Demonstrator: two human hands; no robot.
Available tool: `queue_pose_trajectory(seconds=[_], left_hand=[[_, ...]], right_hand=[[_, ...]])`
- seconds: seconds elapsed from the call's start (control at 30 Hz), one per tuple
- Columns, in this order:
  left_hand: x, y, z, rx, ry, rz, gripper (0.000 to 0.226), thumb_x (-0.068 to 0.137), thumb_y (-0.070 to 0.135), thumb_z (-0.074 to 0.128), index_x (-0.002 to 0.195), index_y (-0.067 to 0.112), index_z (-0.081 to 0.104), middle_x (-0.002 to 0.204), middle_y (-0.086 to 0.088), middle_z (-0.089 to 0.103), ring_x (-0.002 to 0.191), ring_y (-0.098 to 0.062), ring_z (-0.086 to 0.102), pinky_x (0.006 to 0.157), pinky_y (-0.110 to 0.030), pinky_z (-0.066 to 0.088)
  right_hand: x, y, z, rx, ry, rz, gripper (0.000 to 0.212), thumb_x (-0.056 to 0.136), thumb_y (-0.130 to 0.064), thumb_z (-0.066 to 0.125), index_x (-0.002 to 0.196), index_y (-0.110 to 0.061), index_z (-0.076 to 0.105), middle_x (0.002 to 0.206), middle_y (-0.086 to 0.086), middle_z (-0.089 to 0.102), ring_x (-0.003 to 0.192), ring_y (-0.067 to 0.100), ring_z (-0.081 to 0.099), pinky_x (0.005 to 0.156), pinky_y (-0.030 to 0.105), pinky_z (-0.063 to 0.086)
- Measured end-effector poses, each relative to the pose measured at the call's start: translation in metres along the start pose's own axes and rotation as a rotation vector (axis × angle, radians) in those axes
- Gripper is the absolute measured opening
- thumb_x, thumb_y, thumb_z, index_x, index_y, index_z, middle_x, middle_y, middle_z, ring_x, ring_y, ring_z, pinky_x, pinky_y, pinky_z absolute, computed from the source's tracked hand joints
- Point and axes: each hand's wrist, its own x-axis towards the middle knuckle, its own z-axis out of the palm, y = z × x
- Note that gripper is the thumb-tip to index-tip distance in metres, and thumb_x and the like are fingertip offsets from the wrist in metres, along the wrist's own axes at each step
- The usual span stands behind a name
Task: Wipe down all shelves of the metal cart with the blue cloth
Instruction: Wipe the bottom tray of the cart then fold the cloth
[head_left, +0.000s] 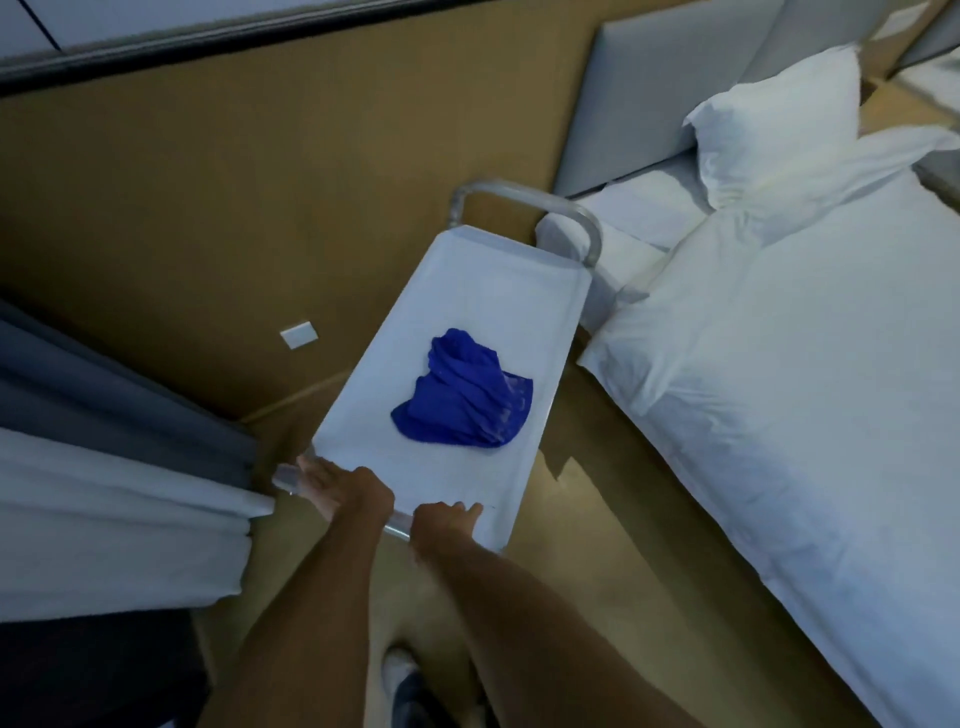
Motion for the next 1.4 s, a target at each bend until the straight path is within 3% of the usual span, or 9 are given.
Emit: queue_pose_trajectory(seconds=[0.13, 0.47, 0.57, 0.67, 0.77, 1.0, 1.1, 1.2, 1.4], left_hand=[[0.006, 0.003, 0.037, 0.108, 0.013, 0.156, 0.061, 0.081, 0.062, 0.040, 0.124, 0.024, 0.061, 0.138, -0.008, 0.054, 0.134, -0.035, 0.038, 0.106, -0.059, 0.021], [-0.125, 0.065, 0.099, 0.244, -0.070, 0.360, 0.038, 0.090, 0.035, 0.057, 0.125, 0.021, 0.058, 0.130, -0.013, 0.060, 0.119, -0.050, 0.050, 0.087, -0.082, 0.024], [-0.140, 0.090, 0.122, 0.206, -0.111, 0.318, 0.041, 0.090, 0.039, 0.045, 0.118, 0.018, 0.065, 0.122, -0.012, 0.065, 0.111, -0.044, 0.060, 0.085, -0.078, 0.033], [-0.165, 0.106, 0.118, 0.200, -0.077, 0.336, 0.024, 0.089, 0.023, 0.061, 0.110, 0.015, 0.070, 0.119, -0.014, 0.067, 0.110, -0.047, 0.060, 0.062, -0.066, 0.048], [-0.197, 0.113, 0.114, 0.212, -0.010, 0.458, 0.013, 0.086, 0.018, 0.067, 0.097, 0.012, 0.072, 0.094, -0.008, 0.072, 0.085, -0.035, 0.069, 0.076, -0.065, 0.051], [-0.234, 0.148, 0.109, -0.193, 0.118, 0.364, 0.050, 0.094, 0.028, 0.058, 0.138, 0.010, 0.042, 0.126, -0.015, 0.059, 0.109, -0.033, 0.060, 0.089, -0.040, 0.049], [-0.253, 0.166, 0.110, -0.468, 0.210, 0.221, 0.039, 0.099, 0.036, 0.035, 0.108, 0.011, 0.064, 0.102, -0.008, 0.069, 0.092, -0.027, 0.065, 0.074, -0.029, 0.049], [-0.263, 0.182, 0.111, -0.853, 0.232, 0.182, 0.032, 0.096, 0.031, 0.041, 0.083, 0.012, 0.063, 0.086, -0.006, 0.070, 0.080, -0.026, 0.064, 0.074, -0.032, 0.054], [-0.254, 0.179, 0.072, -0.982, 0.020, 0.265, 0.037, 0.096, 0.014, 0.047, 0.132, 0.016, 0.056, 0.136, -0.001, 0.055, 0.121, -0.022, 0.053, 0.093, -0.021, 0.040]], right_hand=[[-0.023, 0.045, 0.021, -0.095, 0.070, 0.017, 0.048, 0.092, -0.022, 0.066, 0.137, -0.014, 0.050, 0.136, 0.012, 0.056, 0.132, 0.034, 0.044, 0.117, 0.061, 0.011], [-0.071, 0.146, 0.079, -0.331, 0.135, 0.039, 0.046, 0.091, -0.031, 0.067, 0.133, -0.015, 0.055, 0.132, 0.011, 0.059, 0.127, 0.031, 0.049, 0.116, 0.057, 0.022], [-0.079, 0.176, 0.092, -0.355, 0.124, 0.050, 0.046, 0.092, -0.032, 0.066, 0.133, -0.013, 0.055, 0.131, 0.010, 0.059, 0.124, 0.029, 0.051, 0.113, 0.052, 0.028], [-0.074, 0.204, 0.091, -0.407, 0.152, 0.052, 0.044, 0.093, -0.032, 0.065, 0.131, -0.011, 0.056, 0.129, 0.011, 0.059, 0.123, 0.030, 0.052, 0.113, 0.052, 0.030], [-0.072, 0.226, 0.091, -0.476, 0.148, 0.042, 0.045, 0.091, -0.035, 0.069, 0.130, -0.015, 0.057, 0.128, 0.010, 0.061, 0.123, 0.031, 0.052, 0.114, 0.055, 0.026], [-0.048, 0.272, 0.048, -0.547, 0.173, 0.014, 0.053, 0.094, -0.043, 0.065, 0.139, -0.019, 0.051, 0.142, 0.010, 0.052, 0.135, 0.032, 0.043, 0.118, 0.052, 0.020], [-0.038, 0.297, 0.007, -0.585, 0.238, 0.011, 0.061, 0.094, -0.044, 0.063, 0.144, -0.016, 0.044, 0.154, 0.017, 0.037, 0.144, 0.039, 0.029, 0.119, 0.054, 0.019], [-0.031, 0.315, -0.028, -0.596, 0.385, -0.007, 0.061, 0.093, -0.043, 0.064, 0.144, -0.017, 0.043, 0.160, 0.018, 0.024, 0.149, 0.040, 0.016, 0.121, 0.053, 0.015], [-0.035, 0.290, -0.054, -0.422, 0.556, -0.256, 0.048, 0.095, -0.039, 0.063, 0.137, -0.020, 0.051, 0.144, 0.009, 0.047, 0.133, 0.029, 0.040, 0.117, 0.046, 0.030]])
